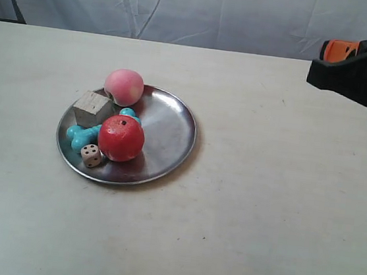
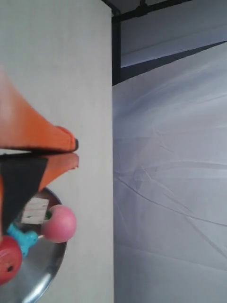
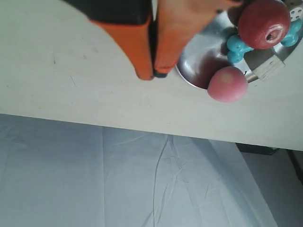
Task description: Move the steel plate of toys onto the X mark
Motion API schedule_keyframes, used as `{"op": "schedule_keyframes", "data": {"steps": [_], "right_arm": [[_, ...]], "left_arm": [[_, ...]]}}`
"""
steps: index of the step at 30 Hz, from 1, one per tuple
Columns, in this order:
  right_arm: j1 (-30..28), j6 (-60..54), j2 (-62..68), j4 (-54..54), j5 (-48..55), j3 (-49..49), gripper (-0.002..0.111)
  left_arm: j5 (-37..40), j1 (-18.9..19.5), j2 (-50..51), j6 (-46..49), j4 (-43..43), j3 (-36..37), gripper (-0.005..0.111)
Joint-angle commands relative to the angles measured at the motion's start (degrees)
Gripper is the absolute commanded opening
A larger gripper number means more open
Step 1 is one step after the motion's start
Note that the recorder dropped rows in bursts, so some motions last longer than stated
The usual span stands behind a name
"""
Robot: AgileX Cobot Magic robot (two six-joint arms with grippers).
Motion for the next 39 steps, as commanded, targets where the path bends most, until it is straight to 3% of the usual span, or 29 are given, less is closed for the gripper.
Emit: {"op": "schedule_keyframes", "data": {"steps": [1, 5, 10, 11, 14, 16, 24, 27, 31, 36, 39], "right_arm": [[-0.1, 0.0, -0.2, 0.1, -0.8, 0.2, 0.0], [-0.1, 0.0, -0.5, 2.4, 0.0, -0.1, 0.0], [-0.1, 0.0, -0.5, 3.8, 0.0, -0.2, 0.0], [-0.1, 0.0, -0.5, 3.8, 0.0, -0.2, 0.0], [-0.1, 0.0, -1.1, 3.8, 0.0, -0.2, 0.0], [-0.1, 0.0, -4.4, 3.8, 0.4, -0.2, 0.0], [-0.1, 0.0, -19.9, 3.8, 0.0, -0.2, 0.0], [-0.3, 0.0, -25.5, 3.8, 0.4, -0.2, 0.0], [-5.3, 1.0, -34.3, 4.8, 0.8, 0.6, 0.0], [-16.7, 1.1, -44.3, 9.5, 9.7, 7.6, 0.0], [-21.2, 1.1, -47.8, 11.7, 13.7, 14.0, 0.0]], "left_arm": [[12.5, -0.2, -0.7, 0.0, -0.6, 0.3, 0.0], [21.3, -0.2, -0.7, -1.1, -3.0, 0.3, 0.0], [20.8, -2.0, -0.7, -2.3, -8.0, 0.3, 0.0], [18.7, -2.6, -0.7, -4.1, -10.3, 0.3, 0.0], [2.1, -3.7, -0.7, -4.9, -20.4, 0.3, 0.0], [-4.0, -3.7, -0.7, -4.9, -20.2, 0.3, 0.0], [-7.6, -3.7, -0.7, -4.9, -19.7, 0.3, 0.0], [-11.1, -3.7, -0.9, -5.6, -29.5, -0.2, 0.0], [-11.0, -3.7, -1.7, 4.4, -17.1, -0.3, 0.0], [-4.3, -3.7, -2.2, 5.0, -8.4, 1.7, 0.0], [-5.4, -3.7, -3.2, 5.0, -6.3, 7.1, 0.0]]}}
